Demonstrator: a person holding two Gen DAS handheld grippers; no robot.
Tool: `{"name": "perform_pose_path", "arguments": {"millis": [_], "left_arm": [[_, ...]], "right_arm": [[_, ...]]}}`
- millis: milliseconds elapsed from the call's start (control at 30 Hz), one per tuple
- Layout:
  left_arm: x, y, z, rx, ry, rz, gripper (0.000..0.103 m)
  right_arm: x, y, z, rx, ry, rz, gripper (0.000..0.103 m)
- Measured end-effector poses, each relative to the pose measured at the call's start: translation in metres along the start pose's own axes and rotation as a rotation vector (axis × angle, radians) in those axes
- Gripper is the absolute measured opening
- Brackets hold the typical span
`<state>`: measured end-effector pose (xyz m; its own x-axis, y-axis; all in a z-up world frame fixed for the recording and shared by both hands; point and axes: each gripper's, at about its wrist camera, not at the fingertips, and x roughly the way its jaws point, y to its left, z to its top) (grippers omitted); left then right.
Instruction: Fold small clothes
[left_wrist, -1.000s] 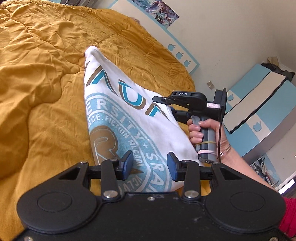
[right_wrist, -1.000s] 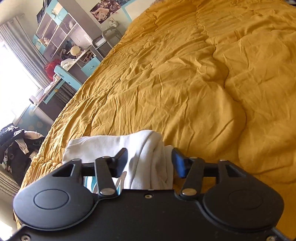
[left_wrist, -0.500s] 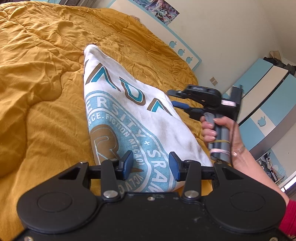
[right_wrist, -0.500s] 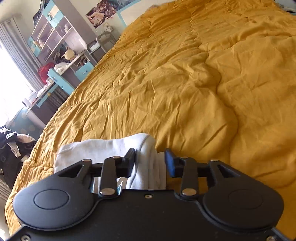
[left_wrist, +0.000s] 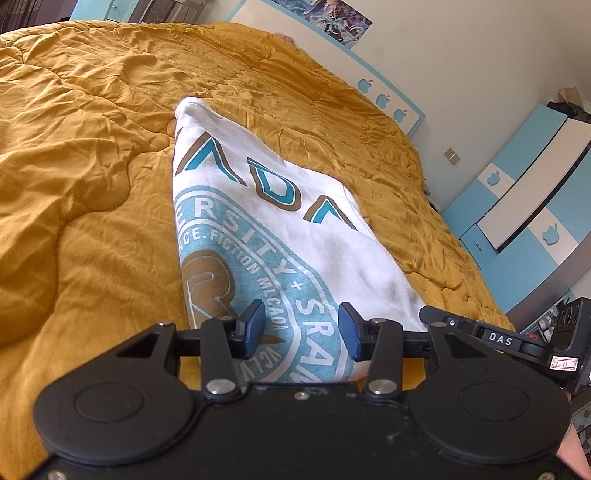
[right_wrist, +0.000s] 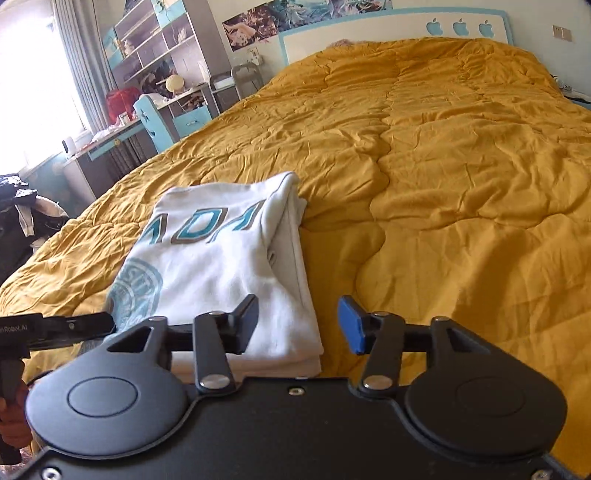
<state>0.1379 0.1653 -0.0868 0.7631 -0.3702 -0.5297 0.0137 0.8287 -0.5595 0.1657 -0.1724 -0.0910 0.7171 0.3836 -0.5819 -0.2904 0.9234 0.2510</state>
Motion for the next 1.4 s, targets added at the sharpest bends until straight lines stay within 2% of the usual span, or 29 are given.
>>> {"name": "perform_pose_path", "arguments": {"millis": [100, 267, 433, 533, 600, 700, 767, 833, 1000, 1100, 1233, 1400], "left_arm": [[0.001, -0.001, -0.001, -0.006, -0.006, 0.015, 0.047], [0.002, -0.010, 0.002, 0.024, 0.015, 0.047, 0.047], [0.003, -0.012, 0.002, 0.021, 0.016, 0.062, 0.047], [-0.013, -0.013, 0.007, -0.005, -0.008, 0.040, 0.046], [-0.031, -0.017, 0.009, -0.005, -0.047, 0.023, 0.046], [-0.044, -0.023, 0.005, -0.021, -0.054, -0.011, 0.046], [-0.042, -0.024, 0.000, -0.033, -0.037, -0.020, 0.047], [-0.036, -0.027, -0.007, -0.031, -0.015, 0.000, 0.047], [-0.021, -0.027, -0.026, 0.003, 0.037, 0.068, 0.047], [-0.020, -0.029, -0.031, 0.028, 0.044, 0.078, 0.048], [-0.017, -0.028, -0.032, 0.033, 0.054, 0.086, 0.048], [-0.017, -0.025, -0.029, 0.009, 0.058, 0.081, 0.048]], "right_arm": [[0.009, 0.002, -0.003, 0.001, 0.020, -0.001, 0.012], [-0.022, 0.005, 0.005, 0.044, -0.044, -0.006, 0.004], [0.014, -0.001, -0.011, 0.055, 0.064, -0.049, 0.005], [0.003, -0.001, -0.010, 0.078, 0.022, -0.056, 0.008], [-0.013, 0.005, -0.006, 0.081, -0.024, -0.055, 0.014], [-0.033, 0.022, 0.000, 0.040, -0.097, 0.001, 0.018], [-0.035, 0.034, 0.004, 0.011, -0.106, 0.049, 0.018], [-0.029, 0.044, 0.004, -0.007, -0.084, 0.091, 0.018], [-0.009, 0.060, -0.008, -0.055, -0.011, 0.068, 0.018], [0.002, 0.049, -0.018, -0.042, 0.026, -0.040, 0.018], [0.002, 0.023, -0.020, 0.072, 0.041, -0.007, 0.017], [-0.003, 0.026, -0.011, 0.062, 0.038, 0.000, 0.017]]}}
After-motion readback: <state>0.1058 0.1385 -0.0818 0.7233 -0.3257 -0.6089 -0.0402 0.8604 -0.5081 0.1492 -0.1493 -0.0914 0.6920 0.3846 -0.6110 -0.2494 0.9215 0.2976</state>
